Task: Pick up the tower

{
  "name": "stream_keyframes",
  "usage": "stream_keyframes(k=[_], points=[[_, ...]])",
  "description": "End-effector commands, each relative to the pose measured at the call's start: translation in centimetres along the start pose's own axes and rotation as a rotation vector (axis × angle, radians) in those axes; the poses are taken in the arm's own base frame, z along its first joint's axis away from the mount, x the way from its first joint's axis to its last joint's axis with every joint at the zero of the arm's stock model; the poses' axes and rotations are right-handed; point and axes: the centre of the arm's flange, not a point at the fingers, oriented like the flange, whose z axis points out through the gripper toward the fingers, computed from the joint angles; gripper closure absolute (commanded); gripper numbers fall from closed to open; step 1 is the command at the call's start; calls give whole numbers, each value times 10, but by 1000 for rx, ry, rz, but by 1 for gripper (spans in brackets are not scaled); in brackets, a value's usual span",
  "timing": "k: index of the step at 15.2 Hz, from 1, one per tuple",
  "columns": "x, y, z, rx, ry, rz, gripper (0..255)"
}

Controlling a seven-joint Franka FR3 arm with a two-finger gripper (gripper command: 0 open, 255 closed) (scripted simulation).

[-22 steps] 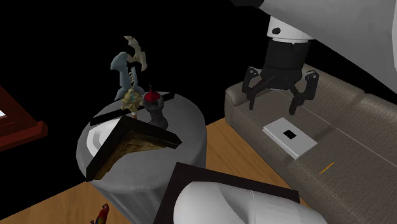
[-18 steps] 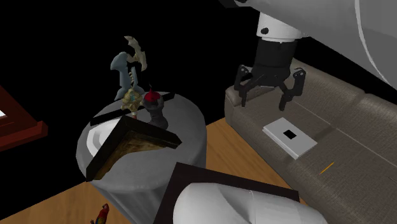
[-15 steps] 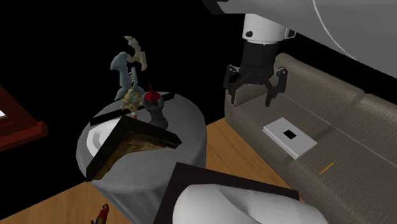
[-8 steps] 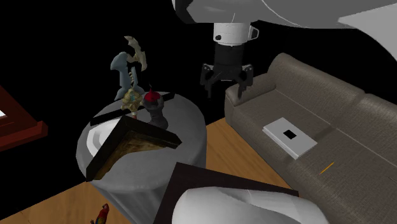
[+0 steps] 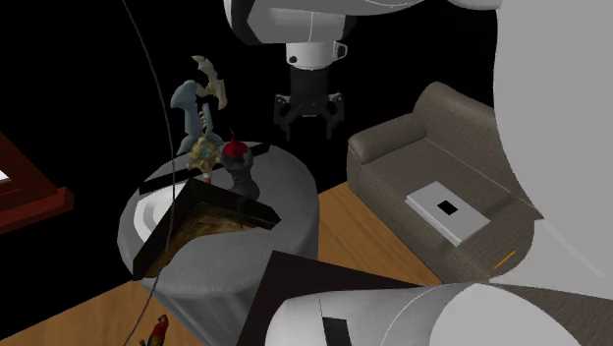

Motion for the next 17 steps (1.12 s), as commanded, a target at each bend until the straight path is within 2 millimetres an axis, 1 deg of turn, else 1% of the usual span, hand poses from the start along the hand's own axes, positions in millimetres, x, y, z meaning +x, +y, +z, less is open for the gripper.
stream_keyframes(k=[1,9,17], points=[[17,-19,4,2,13,-36,0],[74,-100,17,5,61,-176,0],[120,-189,27,8,109,-317,0]])
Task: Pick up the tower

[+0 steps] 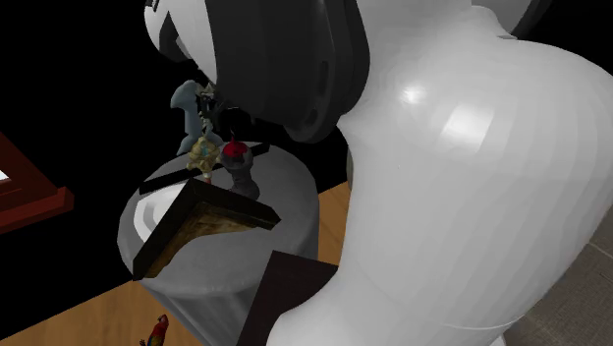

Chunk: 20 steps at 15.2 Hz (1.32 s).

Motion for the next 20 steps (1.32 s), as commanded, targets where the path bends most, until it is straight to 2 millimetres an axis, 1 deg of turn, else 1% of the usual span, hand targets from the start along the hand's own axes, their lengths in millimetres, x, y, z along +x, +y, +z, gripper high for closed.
stream_keyframes(k=[1,7,8,10,11,20], points=[[12,-10,1,0,9,-23,0],[12,-9,33,0,9,-23,0],[12,-8,41,0,9,-23,0],[12,-8,41,0,9,-23,0],[12,-8,42,0,9,-23,255],[12,-8,41,0,9,-23,255]])
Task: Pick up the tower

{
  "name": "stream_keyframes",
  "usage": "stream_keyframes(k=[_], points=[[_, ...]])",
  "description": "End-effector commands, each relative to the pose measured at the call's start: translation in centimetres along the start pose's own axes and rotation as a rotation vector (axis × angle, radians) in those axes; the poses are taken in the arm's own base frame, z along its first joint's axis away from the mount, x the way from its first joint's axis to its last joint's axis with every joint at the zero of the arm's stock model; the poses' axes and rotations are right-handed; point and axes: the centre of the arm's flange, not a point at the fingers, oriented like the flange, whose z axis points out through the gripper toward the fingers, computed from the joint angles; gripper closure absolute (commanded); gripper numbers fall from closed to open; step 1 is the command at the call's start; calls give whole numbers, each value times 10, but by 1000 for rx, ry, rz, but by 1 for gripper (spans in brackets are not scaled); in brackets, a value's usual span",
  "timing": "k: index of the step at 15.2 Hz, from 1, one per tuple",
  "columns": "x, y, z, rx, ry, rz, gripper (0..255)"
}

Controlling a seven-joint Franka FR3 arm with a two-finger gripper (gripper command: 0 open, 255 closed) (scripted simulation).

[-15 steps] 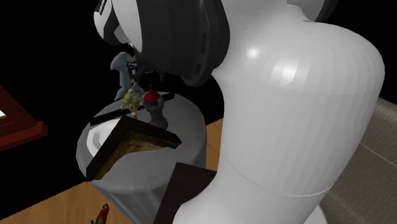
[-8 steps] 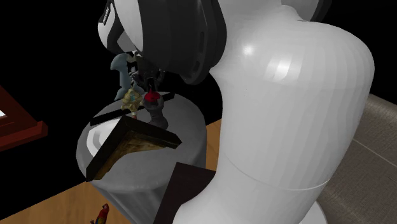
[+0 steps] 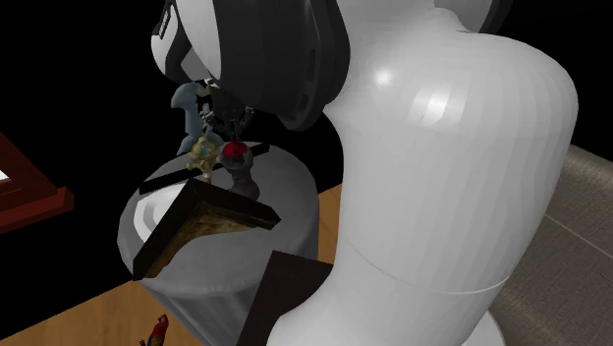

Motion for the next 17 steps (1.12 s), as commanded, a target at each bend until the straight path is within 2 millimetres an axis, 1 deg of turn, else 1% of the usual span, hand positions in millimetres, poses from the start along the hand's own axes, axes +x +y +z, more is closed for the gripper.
stream_keyframes(k=[1,15,17], points=[[0,0,-6,0,0,0,255],[1,-3,-80,0,0,0,255],[1,-3,-80,0,0,0,255]])
